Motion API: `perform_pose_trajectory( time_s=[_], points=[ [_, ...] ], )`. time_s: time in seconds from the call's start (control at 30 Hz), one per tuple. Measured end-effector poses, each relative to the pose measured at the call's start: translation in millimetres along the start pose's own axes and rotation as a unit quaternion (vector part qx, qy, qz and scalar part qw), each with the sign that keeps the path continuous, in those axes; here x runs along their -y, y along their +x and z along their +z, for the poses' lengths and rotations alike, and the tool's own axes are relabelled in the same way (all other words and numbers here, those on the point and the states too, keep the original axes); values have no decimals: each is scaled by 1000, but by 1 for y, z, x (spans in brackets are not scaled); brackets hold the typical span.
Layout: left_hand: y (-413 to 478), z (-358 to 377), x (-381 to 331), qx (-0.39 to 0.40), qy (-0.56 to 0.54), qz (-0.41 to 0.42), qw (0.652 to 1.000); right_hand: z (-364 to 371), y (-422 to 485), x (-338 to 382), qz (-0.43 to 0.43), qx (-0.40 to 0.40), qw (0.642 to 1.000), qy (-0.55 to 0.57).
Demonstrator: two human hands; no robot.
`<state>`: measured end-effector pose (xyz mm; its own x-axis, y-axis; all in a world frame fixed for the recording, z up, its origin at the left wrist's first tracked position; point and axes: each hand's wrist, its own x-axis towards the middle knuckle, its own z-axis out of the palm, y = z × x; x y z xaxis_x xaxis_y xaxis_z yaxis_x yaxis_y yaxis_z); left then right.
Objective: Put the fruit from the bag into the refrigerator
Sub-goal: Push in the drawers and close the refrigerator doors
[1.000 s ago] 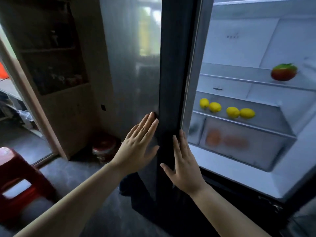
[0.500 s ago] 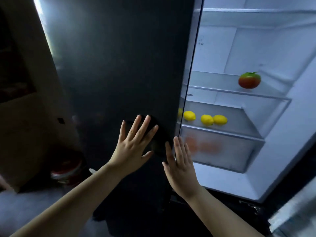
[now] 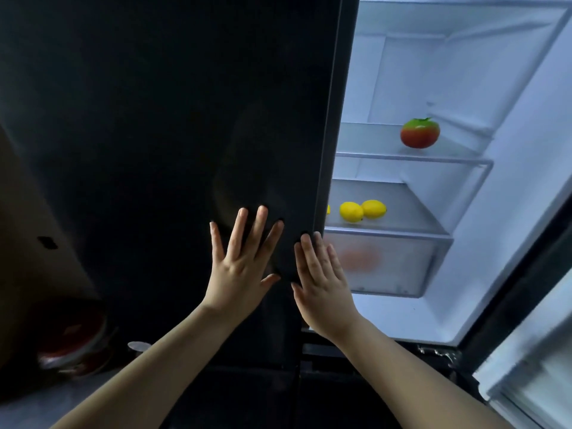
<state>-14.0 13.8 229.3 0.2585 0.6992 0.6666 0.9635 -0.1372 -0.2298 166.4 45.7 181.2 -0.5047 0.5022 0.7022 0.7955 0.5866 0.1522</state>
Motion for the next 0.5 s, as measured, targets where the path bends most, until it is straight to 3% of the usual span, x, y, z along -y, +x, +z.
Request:
perform_pose_trajectory(
  time_s=[0.2,0.37,0.5],
  points=[
    [-1,-8,-14,3,-101,-11,995,-38,-5,1,21,64,998,15],
    [-1,-10,-64,-17,-189,112,975,-61,-43,-13,146,68,986,33],
    [-2,-13,-125,31,-259,217,941,-105,-115,-41,235,119,964,-38]
  ],
)
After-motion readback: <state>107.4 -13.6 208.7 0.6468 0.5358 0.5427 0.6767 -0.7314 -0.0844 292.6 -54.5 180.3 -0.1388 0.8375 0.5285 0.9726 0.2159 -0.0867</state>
